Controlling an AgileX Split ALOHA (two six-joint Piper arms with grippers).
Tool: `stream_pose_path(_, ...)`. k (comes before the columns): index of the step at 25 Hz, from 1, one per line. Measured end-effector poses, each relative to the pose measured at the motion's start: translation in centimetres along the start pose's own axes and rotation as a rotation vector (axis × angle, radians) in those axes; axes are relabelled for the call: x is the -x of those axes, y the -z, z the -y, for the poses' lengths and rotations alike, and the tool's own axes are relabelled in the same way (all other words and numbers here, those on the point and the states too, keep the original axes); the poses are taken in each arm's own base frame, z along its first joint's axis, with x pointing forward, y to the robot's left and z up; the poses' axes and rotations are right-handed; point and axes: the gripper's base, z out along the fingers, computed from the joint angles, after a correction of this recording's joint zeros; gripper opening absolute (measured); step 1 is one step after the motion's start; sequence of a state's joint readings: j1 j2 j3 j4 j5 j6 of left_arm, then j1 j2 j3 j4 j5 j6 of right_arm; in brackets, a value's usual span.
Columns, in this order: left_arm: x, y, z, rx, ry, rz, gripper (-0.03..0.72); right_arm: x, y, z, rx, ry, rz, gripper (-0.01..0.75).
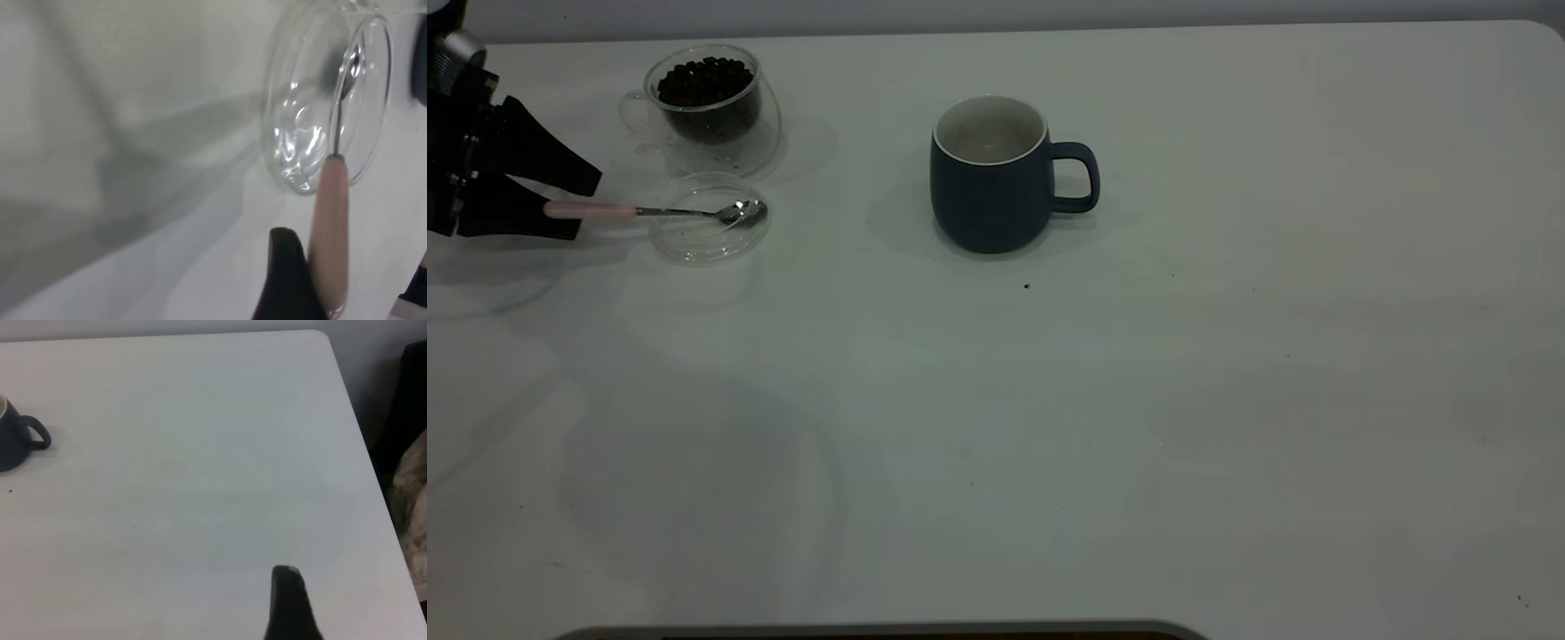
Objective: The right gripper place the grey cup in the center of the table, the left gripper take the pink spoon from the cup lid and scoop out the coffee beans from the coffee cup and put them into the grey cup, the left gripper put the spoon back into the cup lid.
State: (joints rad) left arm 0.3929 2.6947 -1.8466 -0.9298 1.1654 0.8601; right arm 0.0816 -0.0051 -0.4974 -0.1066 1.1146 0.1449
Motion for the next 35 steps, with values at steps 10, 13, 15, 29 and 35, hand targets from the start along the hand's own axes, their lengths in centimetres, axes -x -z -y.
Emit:
stream_pose_path(10,0.2,6.7,-1.7,0.092,0.157,0.11,0.582,0.0,0.0,0.0,0.0,0.0,0.0,0.534)
stream_pose_path(13,1.1,10.3,1.1,0.092,0.154,0.206,0.582,0.0,0.0,0.0,0.0,0.0,0.0,0.534)
stream_pose_path(15,1.9,12.9,4.5,0.088,0.133,0.282,0.582,0.0,0.0,0.0,0.0,0.0,0.0,0.534)
stream_pose_path(29,-3.4,16.9,34.7,0.833,-0.282,0.286,0.582,0.0,0.0,0.0,0.0,0.0,0.0,0.534)
stream_pose_path(35,-10.3,12.4,41.2,0.891,-0.413,0.236,0.582,0.0,0.0,0.0,0.0,0.0,0.0,0.534)
